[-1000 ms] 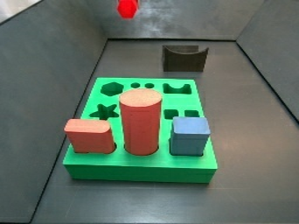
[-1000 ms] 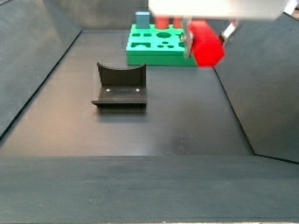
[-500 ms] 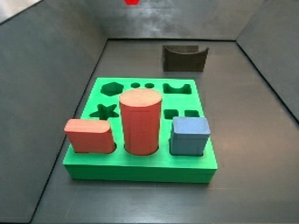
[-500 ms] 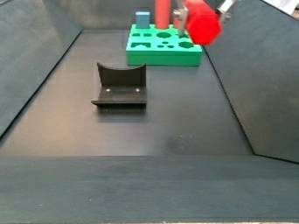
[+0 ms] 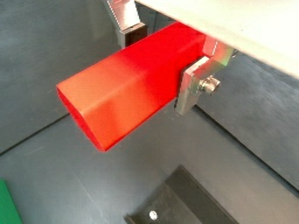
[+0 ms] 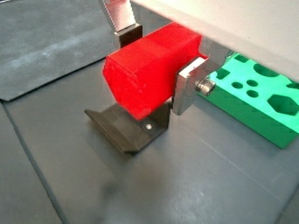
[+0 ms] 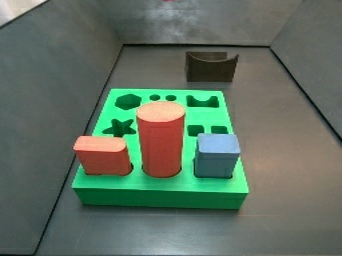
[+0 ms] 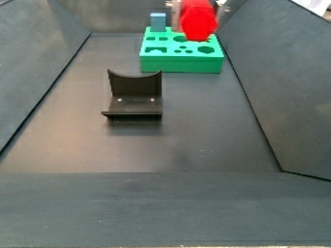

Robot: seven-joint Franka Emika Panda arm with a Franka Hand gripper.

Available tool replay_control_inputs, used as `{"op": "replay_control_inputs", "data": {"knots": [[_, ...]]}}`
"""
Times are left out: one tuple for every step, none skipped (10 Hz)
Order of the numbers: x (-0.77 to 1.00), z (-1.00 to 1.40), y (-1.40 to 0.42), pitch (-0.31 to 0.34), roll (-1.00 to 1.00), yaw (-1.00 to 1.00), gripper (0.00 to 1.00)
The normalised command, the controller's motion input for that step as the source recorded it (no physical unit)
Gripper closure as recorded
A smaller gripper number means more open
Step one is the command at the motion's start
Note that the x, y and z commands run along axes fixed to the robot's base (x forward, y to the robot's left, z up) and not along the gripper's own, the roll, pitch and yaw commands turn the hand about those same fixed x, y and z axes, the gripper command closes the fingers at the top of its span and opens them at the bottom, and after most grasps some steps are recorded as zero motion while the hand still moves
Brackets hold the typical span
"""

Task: Pick up the hexagon object. Move up. Place the hexagon object on the fixture. Regrasp the hexagon object. Move to above the board. Insert the hexagon object.
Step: Place the hexagon object on the fixture.

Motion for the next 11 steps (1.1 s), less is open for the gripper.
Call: {"op": "replay_control_inputs", "data": {"knots": [[1.0, 0.07, -0.03, 0.099, -0.13, -0.02, 1.0], [1.0, 0.06, -0.03, 0.099, -0.12, -0.01, 1.0], [1.0, 0.05, -0.02, 0.099, -0.11, 0.0, 1.0], [1.0, 0.04, -0.02, 0.104, -0.1, 0.0, 1.0], [1.0, 0.04, -0.01, 0.117, -0.1, 0.01, 1.0], [1.0, 0.03, -0.01, 0.124, -0.09, 0.01, 1.0], [0.95, 0.02, 0.0, 0.123, -0.08, 0.02, 1.0], [0.95, -0.39, -0.24, 0.297, -1.0, -0.07, 1.0], [0.84, -0.36, -0.2, 0.295, -1.0, -0.08, 1.0], [0.79, -0.23, -0.08, 0.291, -1.0, -0.11, 1.0], [0.68, -0.07, -0.01, 0.292, -1.0, -0.13, 1.0]]}}
